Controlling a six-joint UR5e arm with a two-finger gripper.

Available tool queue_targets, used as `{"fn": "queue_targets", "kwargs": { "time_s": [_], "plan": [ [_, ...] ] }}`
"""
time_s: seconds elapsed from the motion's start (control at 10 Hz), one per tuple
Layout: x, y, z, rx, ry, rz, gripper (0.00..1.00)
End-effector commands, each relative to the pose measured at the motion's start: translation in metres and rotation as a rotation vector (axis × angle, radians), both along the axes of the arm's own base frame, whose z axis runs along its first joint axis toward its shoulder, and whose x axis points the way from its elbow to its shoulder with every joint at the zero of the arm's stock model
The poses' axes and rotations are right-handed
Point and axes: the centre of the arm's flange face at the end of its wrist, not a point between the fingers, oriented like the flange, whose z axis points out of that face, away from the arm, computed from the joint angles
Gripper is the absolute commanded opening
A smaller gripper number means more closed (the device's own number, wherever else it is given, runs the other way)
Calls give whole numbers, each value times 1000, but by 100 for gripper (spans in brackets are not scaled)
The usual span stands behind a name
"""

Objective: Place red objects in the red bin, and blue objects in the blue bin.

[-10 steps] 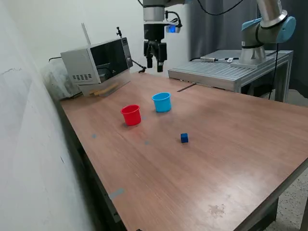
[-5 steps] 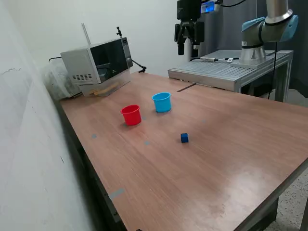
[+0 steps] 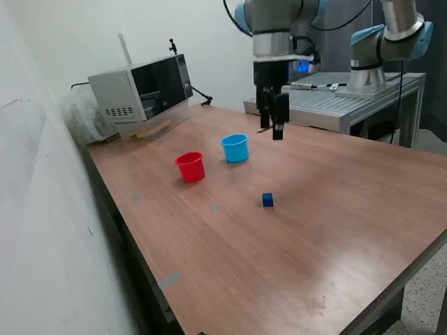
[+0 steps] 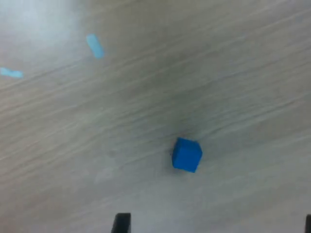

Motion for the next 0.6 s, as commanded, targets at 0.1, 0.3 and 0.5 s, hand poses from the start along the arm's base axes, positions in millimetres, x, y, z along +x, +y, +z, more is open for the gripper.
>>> {"fn": "queue_targets", "kwargs": {
  "time_s": [0.1, 0.3, 0.5],
  "plan": [
    [-31, 0, -106, 5, -56, -24, 100],
    [-35, 1, -126, 5, -65, -25, 100],
    [-34, 1, -141, 7, -76, -25, 100]
  ]
}}
